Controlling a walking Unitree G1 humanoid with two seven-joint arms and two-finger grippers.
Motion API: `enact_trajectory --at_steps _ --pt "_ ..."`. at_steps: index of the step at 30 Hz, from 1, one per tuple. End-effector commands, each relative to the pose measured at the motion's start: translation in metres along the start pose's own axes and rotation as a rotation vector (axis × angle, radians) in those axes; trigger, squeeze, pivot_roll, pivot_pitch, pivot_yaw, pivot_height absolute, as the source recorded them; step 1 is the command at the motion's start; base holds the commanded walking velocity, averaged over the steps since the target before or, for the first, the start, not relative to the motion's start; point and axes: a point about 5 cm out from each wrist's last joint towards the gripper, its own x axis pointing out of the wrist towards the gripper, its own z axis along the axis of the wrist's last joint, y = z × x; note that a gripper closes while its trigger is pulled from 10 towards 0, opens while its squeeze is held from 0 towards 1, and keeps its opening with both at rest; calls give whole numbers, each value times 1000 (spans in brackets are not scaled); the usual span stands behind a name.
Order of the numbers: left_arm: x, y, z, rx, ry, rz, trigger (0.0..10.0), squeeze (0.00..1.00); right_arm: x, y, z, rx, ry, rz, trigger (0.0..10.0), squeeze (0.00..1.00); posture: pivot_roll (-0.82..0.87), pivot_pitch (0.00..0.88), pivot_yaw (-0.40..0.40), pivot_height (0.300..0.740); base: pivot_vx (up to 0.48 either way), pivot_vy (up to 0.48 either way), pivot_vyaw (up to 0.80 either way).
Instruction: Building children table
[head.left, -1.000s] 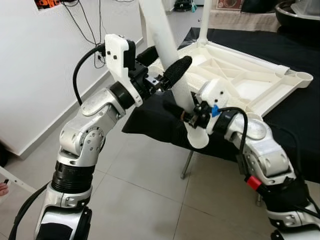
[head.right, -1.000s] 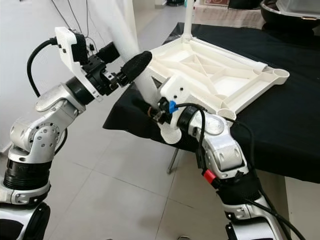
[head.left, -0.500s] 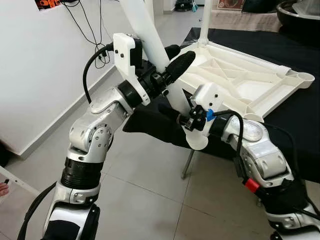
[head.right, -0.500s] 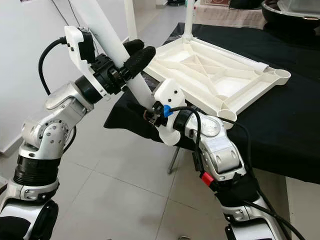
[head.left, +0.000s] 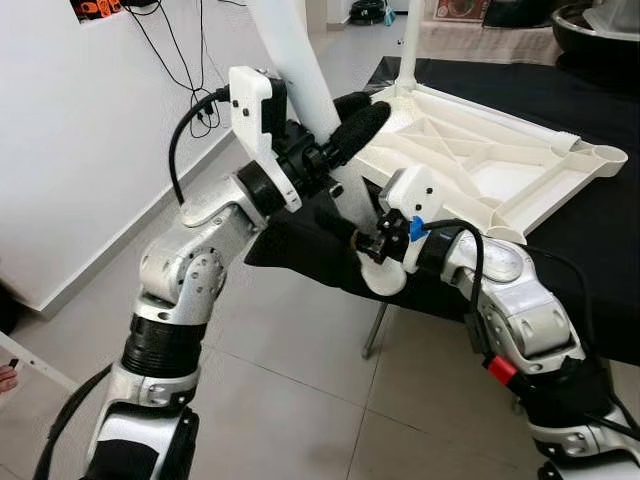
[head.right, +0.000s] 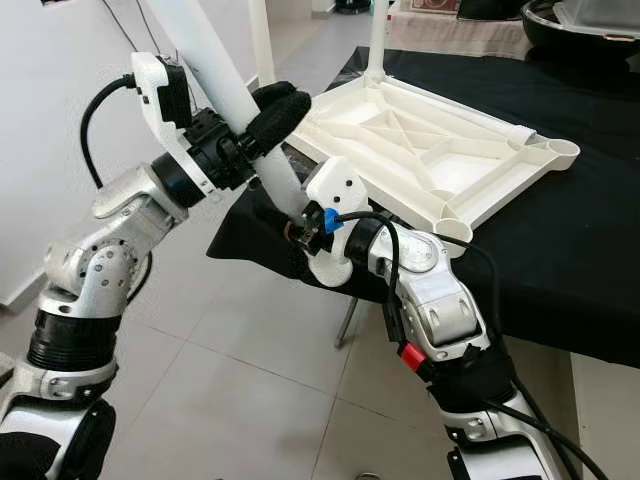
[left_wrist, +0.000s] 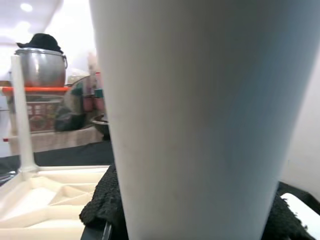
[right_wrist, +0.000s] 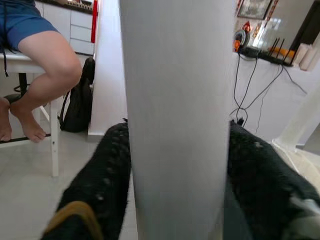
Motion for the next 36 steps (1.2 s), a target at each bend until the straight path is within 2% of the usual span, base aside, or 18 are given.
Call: enact_trajectory --at_steps 1,3,7,13,14,16,19,24,25,27,28,29,36 --pt "0 -3 4 30 -8 -43 0 0 4 3 -2 33 1 12 10000 1000 -74 66 50 740 0 0 0" --pt "1 -4 3 35 -1 -46 0 0 5 5 -3 40 -1 23 10000 1000 -74 66 50 740 0 0 0" --pt "4 -16 1 25 7 -130 0 0 15 18 -7 65 -8 62 10000 1000 -72 70 52 740 0 0 0" --pt "5 -19 2 23 3 -148 0 0 20 20 -10 80 -1 54 10000 1000 -70 71 50 740 0 0 0" --pt "5 -19 1 25 4 -150 0 0 22 22 -11 90 7 66 10000 0 -71 71 51 740 0 0 0" --pt "7 -19 2 29 1 -159 0 0 27 31 -13 111 14 108 10000 0 -71 73 49 740 0 0 0" --pt "8 -21 3 26 -7 -169 0 0 30 36 -14 121 14 123 10000 0 -69 75 49 740 0 0 0" --pt "9 -22 4 22 -13 -175 0 0 35 36 -16 132 1 97 10000 0 -67 79 51 740 0 0 0" --pt "10 -23 4 18 -15 -176 0 0 35 35 -15 139 -9 84 7843 0 -67 79 51 740 0 0 0" --pt "10 -23 4 15 -17 -177 0 0 36 34 -15 143 -15 77 7843 0 -67 79 51 740 0 0 0" --pt "10 -23 4 11 -19 -176 0 0 36 33 -15 144 -20 70 549 0 -67 79 51 740 0 0 0" --pt "10 -23 4 8 -22 -173 0 0 36 32 -14 143 -28 66 0 0 -69 81 51 740 0 0 0" --pt "11 -23 3 -1 -26 -168 0 0 36 30 -10 130 -54 62 0 0 -68 82 53 740 0 0 0"
